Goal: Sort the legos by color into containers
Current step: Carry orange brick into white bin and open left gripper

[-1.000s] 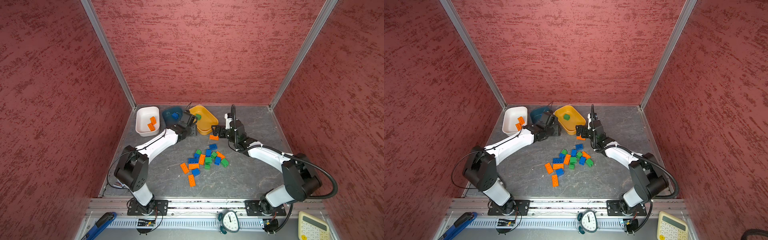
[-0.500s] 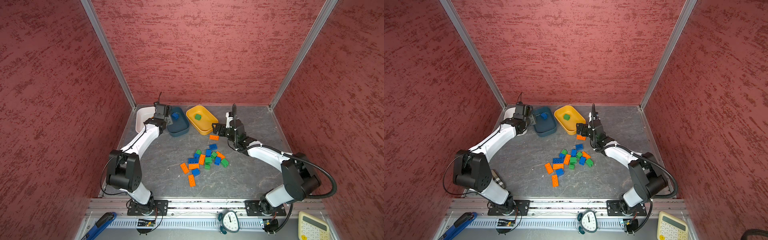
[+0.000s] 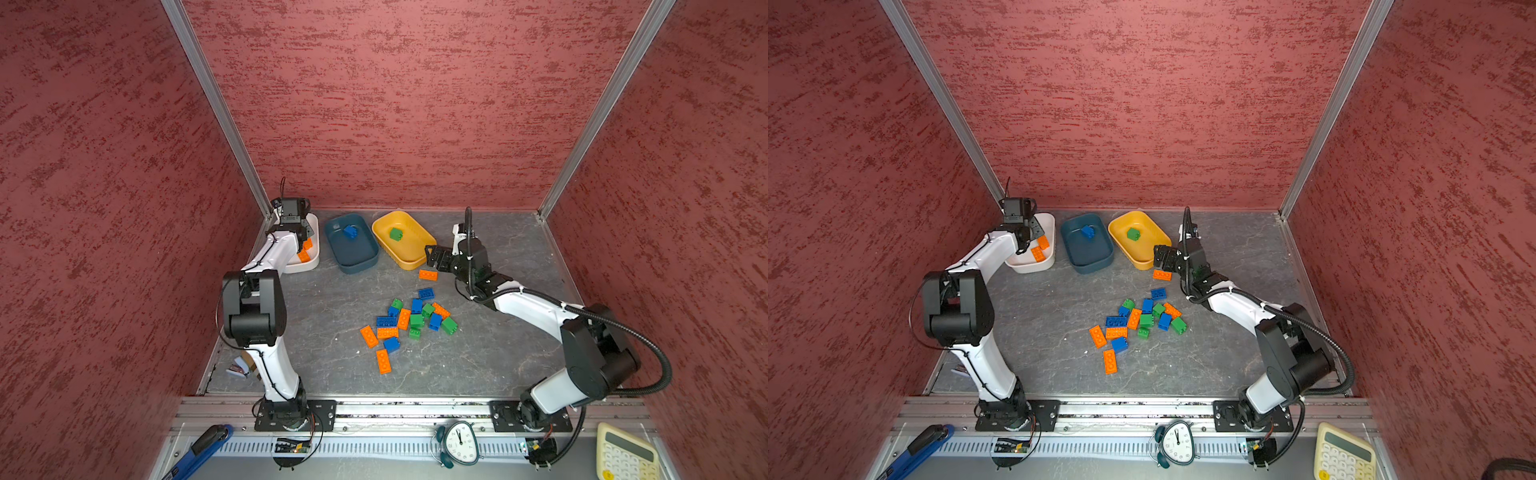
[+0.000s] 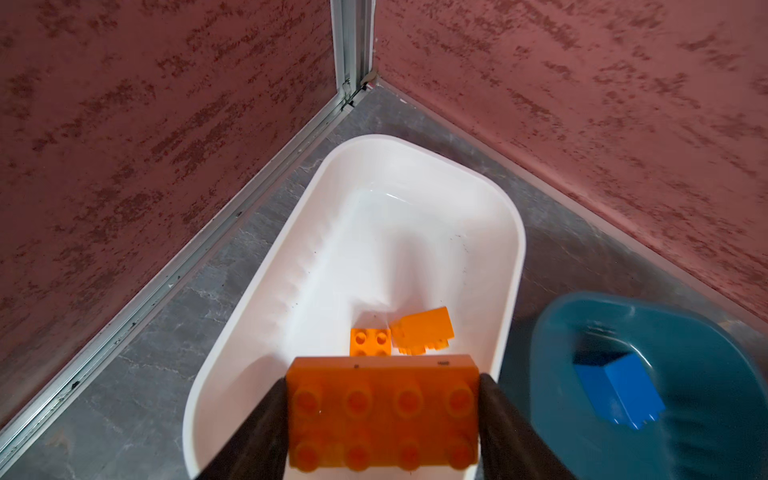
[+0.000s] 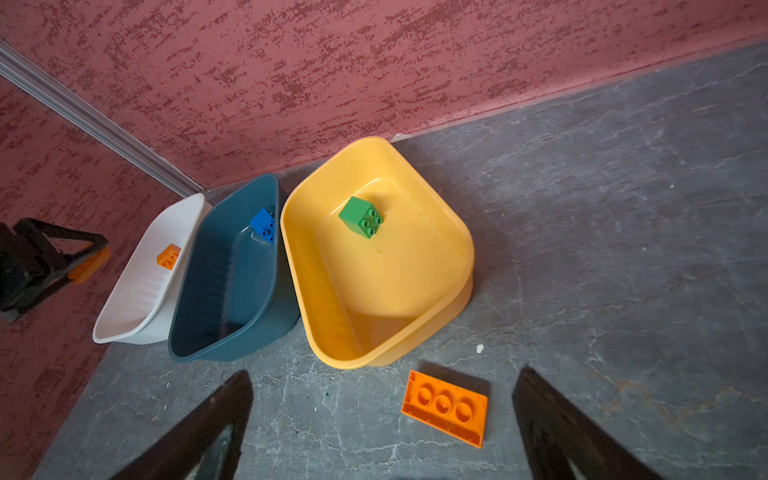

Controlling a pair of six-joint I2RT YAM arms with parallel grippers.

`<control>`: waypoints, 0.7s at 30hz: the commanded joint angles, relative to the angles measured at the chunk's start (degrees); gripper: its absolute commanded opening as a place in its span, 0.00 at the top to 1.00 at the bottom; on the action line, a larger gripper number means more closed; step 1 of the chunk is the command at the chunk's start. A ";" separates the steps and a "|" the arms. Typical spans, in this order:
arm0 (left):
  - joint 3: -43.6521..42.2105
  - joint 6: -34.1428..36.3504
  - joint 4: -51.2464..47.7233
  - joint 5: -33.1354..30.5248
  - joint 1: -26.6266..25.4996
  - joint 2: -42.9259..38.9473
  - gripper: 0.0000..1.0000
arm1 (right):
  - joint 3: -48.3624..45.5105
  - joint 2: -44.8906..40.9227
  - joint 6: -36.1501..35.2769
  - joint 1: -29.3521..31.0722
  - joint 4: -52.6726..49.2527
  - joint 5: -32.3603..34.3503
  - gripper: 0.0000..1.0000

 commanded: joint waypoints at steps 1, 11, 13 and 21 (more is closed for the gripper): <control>4.64 -0.71 -1.82 -3.03 0.97 3.33 0.62 | 1.79 0.02 0.56 0.31 -0.64 2.11 0.01; 8.41 -3.18 -5.54 0.96 1.97 5.60 0.29 | 0.91 -0.54 0.83 0.31 -3.37 4.41 0.01; 7.36 -3.14 -5.43 1.62 1.84 4.67 0.22 | 0.55 -0.83 1.03 0.31 -3.42 4.58 0.01; 2.27 -3.05 -5.09 7.09 1.71 0.05 0.16 | 0.38 -0.81 1.09 0.31 -3.46 4.80 0.01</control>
